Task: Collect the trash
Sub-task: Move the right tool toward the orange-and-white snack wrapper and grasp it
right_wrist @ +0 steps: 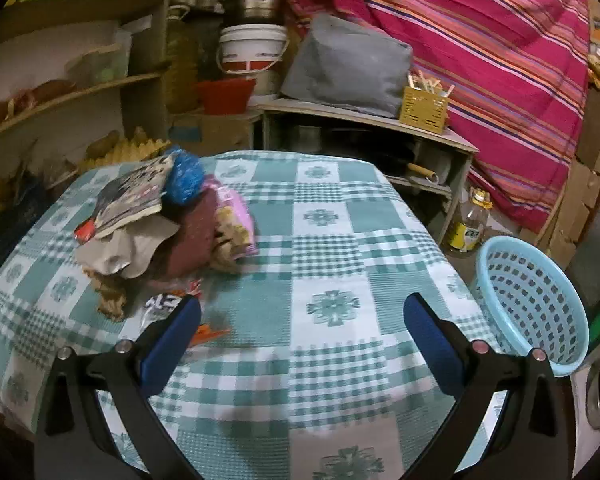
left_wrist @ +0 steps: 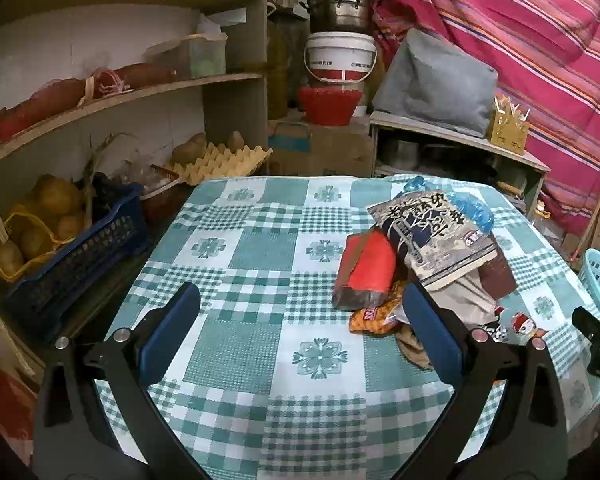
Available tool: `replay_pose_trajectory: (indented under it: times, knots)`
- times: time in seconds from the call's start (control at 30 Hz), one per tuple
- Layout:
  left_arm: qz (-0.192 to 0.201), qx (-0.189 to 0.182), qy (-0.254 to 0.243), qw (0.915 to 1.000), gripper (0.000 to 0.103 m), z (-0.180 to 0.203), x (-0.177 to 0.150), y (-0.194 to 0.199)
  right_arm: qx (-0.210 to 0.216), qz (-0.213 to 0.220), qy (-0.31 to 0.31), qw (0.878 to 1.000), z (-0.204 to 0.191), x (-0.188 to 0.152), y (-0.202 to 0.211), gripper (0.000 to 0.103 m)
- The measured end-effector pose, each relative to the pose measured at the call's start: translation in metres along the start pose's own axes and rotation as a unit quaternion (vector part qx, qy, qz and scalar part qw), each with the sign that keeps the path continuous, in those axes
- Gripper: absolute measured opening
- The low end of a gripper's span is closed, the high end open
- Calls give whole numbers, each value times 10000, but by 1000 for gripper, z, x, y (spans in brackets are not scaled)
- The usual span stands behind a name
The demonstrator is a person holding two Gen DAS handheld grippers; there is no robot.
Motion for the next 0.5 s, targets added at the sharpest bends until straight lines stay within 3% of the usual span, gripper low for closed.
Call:
replay_pose_trajectory:
  times: [0.2,0.5]
  knots:
    - [-42,-125,186,9997,98,-8,0,0,344,23,169,9993,-26,-2,3,99]
    - [-59,125,69,9999,98,-9,-2,-2,495,-217,919,9943,-78,-7,-20,99]
Point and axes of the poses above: each gripper's, at about its wrist camera, not at the fingertips, and y roughly against the way its jaws point, z to its right, x to its top, the point moved 1 cm from there along -y, roughly the way its jaws point, and after that the axes turned 13 degrees about -x, right-handed, at the moved point
